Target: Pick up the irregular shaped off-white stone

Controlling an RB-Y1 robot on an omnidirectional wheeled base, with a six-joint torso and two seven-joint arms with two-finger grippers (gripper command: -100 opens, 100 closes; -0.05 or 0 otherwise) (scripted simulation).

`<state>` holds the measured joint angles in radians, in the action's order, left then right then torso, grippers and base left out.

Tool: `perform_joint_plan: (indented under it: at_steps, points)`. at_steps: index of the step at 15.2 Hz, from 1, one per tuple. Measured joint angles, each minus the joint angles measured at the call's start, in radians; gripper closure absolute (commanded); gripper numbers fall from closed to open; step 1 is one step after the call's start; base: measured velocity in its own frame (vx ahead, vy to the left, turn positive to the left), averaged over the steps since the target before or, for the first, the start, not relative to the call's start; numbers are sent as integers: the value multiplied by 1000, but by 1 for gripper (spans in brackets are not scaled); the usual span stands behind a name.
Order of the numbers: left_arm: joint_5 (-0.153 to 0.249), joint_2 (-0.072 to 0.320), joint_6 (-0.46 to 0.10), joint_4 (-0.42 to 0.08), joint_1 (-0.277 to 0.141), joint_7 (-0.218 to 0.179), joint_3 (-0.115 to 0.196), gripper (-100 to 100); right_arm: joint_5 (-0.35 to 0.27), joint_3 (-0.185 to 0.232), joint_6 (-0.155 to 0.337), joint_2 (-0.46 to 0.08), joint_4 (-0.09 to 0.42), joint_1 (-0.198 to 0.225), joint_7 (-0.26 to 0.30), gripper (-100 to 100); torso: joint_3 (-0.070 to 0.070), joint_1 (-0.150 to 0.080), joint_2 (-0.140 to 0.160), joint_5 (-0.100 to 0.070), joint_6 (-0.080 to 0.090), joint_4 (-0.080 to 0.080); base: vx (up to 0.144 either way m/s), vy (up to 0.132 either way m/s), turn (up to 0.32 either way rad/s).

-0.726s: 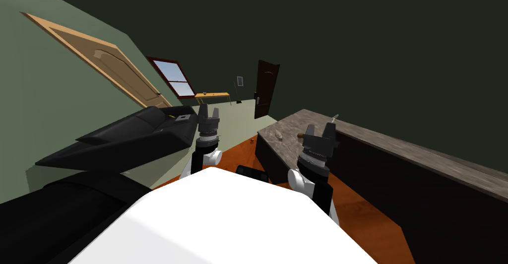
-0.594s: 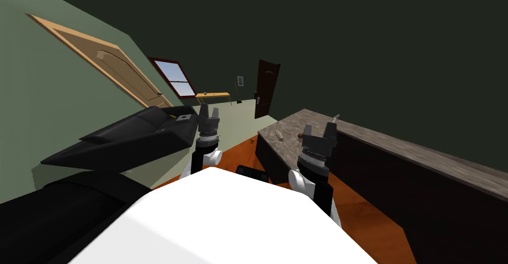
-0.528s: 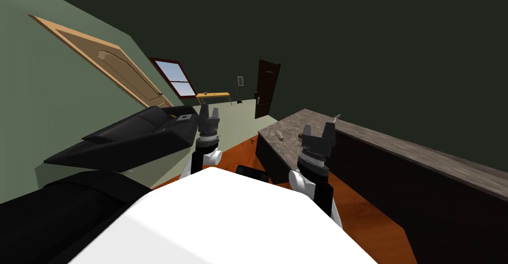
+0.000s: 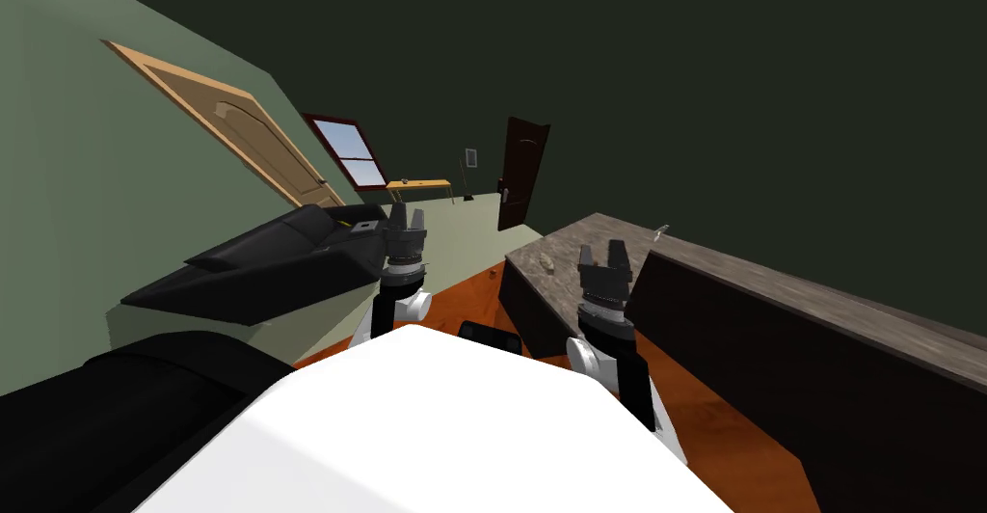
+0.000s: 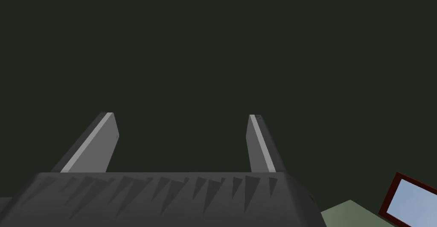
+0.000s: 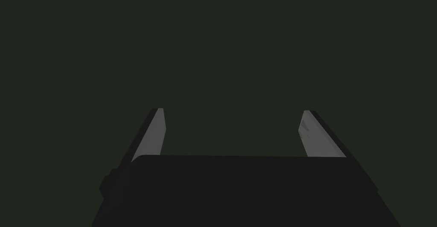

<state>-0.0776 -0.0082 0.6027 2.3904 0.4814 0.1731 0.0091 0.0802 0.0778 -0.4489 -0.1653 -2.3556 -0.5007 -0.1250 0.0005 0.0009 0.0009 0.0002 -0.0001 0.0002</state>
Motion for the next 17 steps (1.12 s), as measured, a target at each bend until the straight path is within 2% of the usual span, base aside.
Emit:
perform_joint_plan:
  at_steps: [17]
  points:
    - [0, 0, 0, 0, 0, 0, 0, 0, 172, 37, 109, -347, 72, -2, -95, -100, -1, 0, -2, 0, 0, 0, 9, 17, 57]
